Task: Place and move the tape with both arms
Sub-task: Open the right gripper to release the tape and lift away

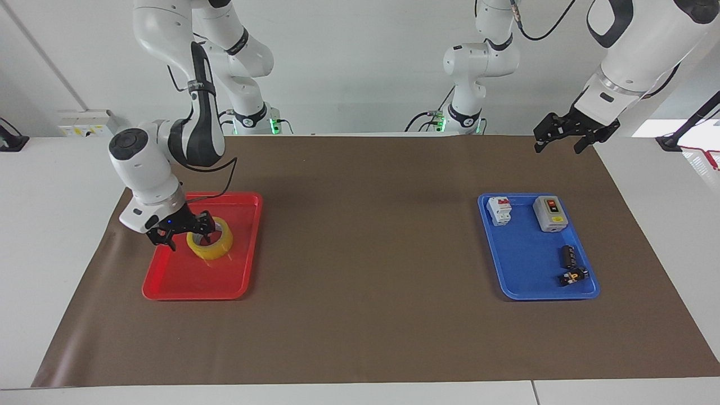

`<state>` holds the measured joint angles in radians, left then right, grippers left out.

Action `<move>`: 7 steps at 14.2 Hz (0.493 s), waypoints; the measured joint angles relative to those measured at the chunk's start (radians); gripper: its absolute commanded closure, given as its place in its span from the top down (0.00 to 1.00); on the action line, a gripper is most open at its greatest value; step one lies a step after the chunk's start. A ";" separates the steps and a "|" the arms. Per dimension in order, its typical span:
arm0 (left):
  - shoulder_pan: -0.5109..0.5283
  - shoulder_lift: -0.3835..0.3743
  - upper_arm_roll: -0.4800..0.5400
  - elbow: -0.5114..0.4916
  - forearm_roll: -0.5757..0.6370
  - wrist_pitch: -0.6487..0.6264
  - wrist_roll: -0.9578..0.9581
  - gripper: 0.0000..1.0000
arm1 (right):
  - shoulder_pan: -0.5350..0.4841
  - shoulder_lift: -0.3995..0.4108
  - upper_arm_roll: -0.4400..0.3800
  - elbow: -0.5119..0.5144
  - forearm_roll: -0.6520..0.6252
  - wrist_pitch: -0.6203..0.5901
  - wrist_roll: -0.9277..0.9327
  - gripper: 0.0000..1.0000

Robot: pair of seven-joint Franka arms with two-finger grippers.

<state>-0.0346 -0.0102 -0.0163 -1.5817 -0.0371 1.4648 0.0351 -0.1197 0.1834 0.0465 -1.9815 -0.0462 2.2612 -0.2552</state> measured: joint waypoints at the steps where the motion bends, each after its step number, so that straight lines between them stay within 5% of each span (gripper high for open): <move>1: 0.001 0.000 0.000 0.000 0.000 0.000 0.000 1.00 | 0.002 -0.010 0.001 0.052 -0.019 -0.068 0.063 1.00; 7: 0.001 0.000 0.000 0.000 0.000 0.000 0.000 1.00 | 0.016 -0.109 0.029 0.291 -0.025 -0.480 0.341 1.00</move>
<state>-0.0340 -0.0102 -0.0163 -1.5817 -0.0370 1.4648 0.0351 -0.1038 0.0741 0.0755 -1.6903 -0.0708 1.7810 0.0861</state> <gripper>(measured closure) 0.000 0.000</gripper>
